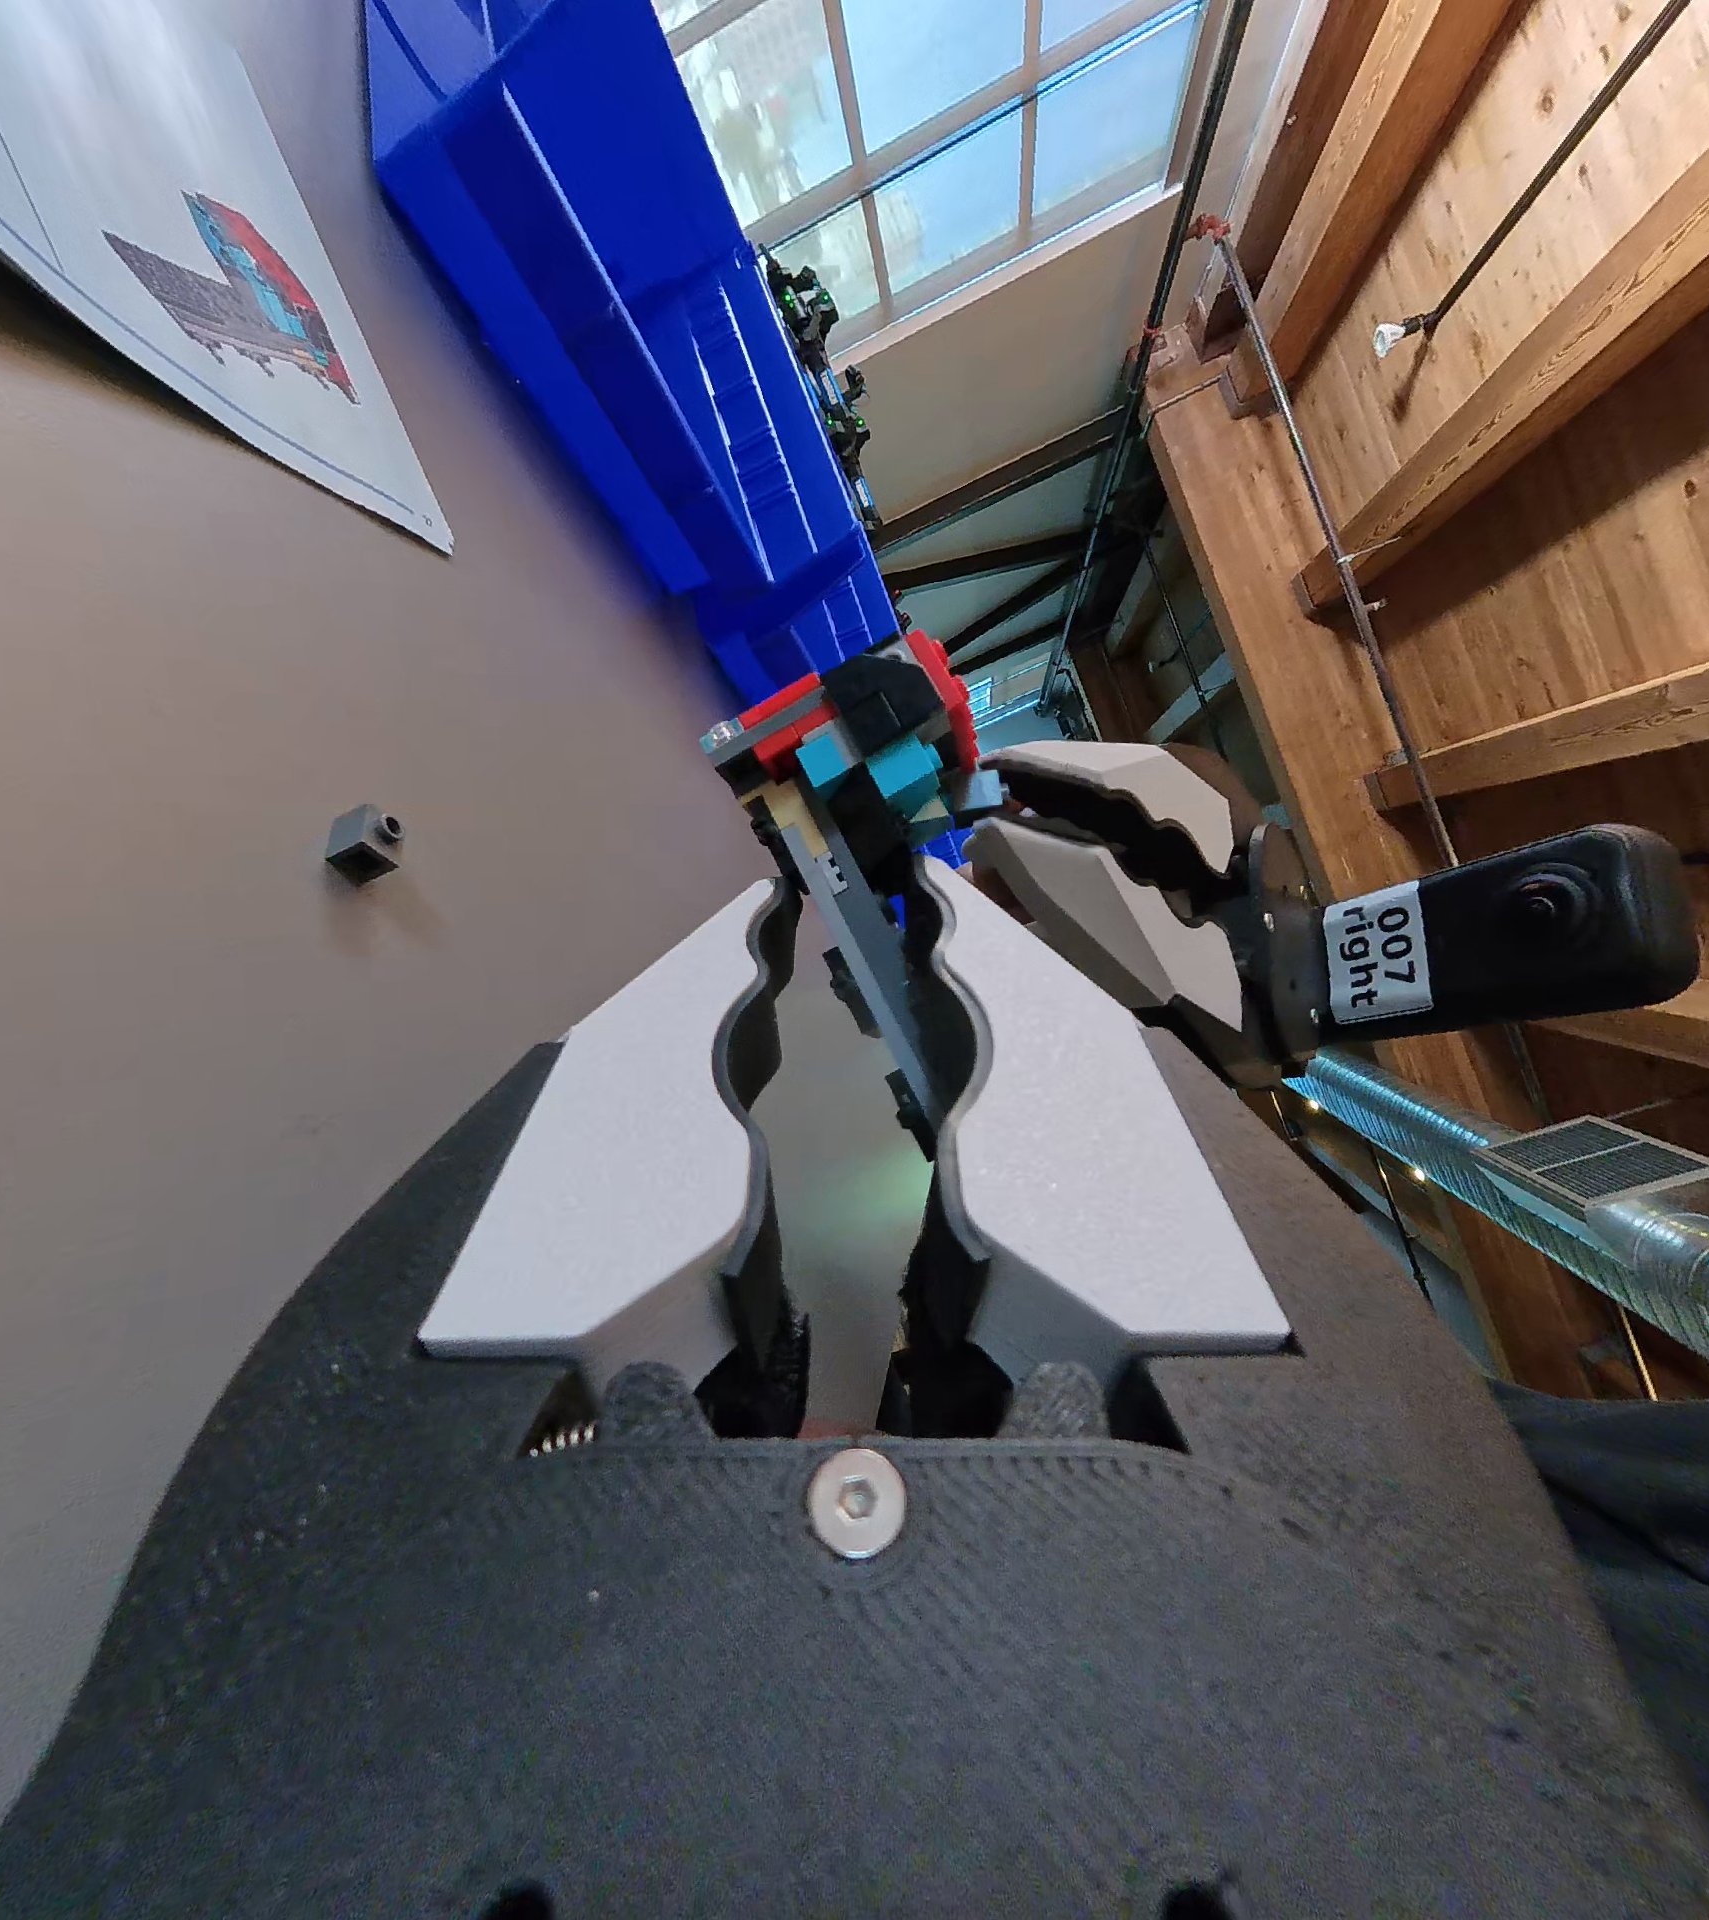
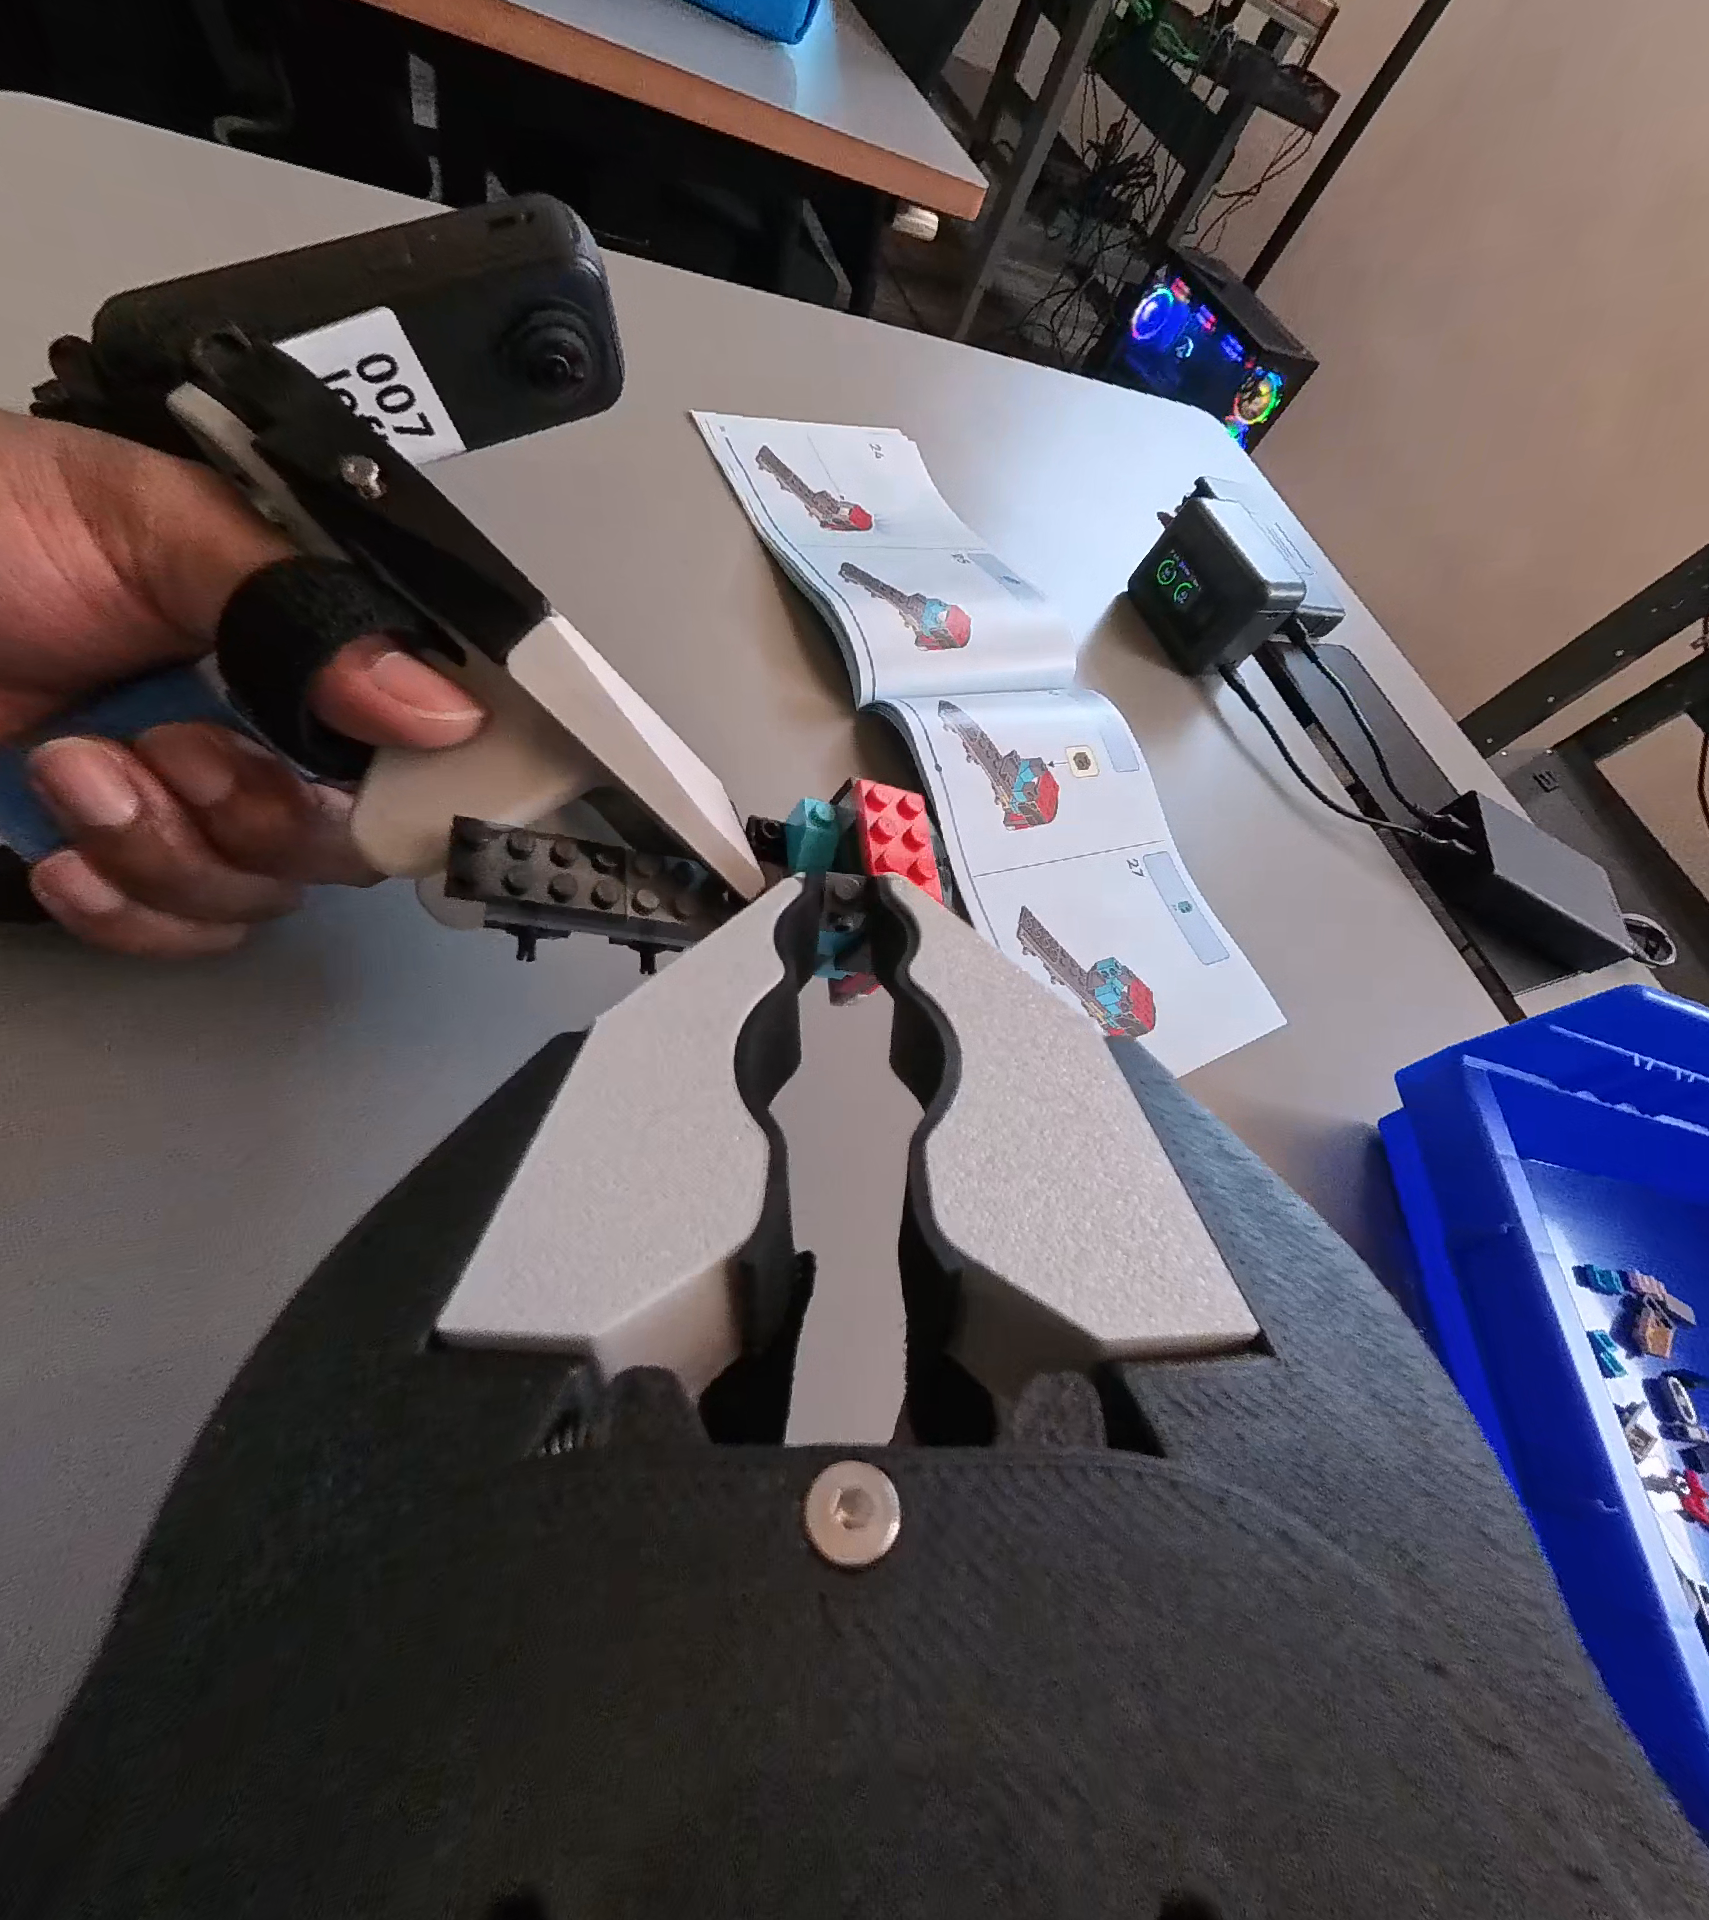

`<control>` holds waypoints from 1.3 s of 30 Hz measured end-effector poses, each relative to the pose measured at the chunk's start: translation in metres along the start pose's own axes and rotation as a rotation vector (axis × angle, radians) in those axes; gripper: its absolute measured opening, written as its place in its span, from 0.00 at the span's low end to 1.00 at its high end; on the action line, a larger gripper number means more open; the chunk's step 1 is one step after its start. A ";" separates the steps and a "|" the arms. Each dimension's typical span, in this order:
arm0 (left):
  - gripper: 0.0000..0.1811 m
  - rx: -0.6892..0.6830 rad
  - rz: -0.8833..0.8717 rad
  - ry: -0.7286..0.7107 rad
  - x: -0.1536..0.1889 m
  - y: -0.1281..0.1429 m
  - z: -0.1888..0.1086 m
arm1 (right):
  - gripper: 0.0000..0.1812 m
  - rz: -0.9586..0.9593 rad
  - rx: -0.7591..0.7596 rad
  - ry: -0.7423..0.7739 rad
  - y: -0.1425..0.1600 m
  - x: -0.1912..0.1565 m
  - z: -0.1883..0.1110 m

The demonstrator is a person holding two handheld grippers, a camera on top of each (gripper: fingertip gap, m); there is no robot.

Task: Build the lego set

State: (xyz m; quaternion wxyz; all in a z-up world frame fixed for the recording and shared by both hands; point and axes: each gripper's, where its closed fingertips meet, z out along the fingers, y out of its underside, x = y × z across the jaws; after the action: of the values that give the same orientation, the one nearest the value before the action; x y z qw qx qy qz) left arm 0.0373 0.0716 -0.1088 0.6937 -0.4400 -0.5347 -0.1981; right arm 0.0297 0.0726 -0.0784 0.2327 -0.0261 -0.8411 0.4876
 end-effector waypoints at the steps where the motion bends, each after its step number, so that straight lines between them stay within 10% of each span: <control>1: 0.12 0.000 0.000 0.000 0.000 0.000 0.000 | 0.05 -0.002 0.001 0.003 0.000 0.000 0.000; 32: 0.11 0.006 -0.011 0.008 0.000 -0.001 0.000 | 0.11 -0.038 0.013 0.039 0.001 0.002 -0.001; 39: 0.11 0.011 -0.018 0.007 0.000 -0.002 -0.001 | 0.21 -0.215 0.206 0.057 0.003 -0.006 -0.012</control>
State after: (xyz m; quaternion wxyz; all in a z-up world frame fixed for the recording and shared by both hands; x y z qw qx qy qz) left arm 0.0367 0.0698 -0.1083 0.6961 -0.4309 -0.5374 -0.2027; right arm 0.0393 0.0827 -0.0782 0.3089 0.0743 -0.7777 0.5425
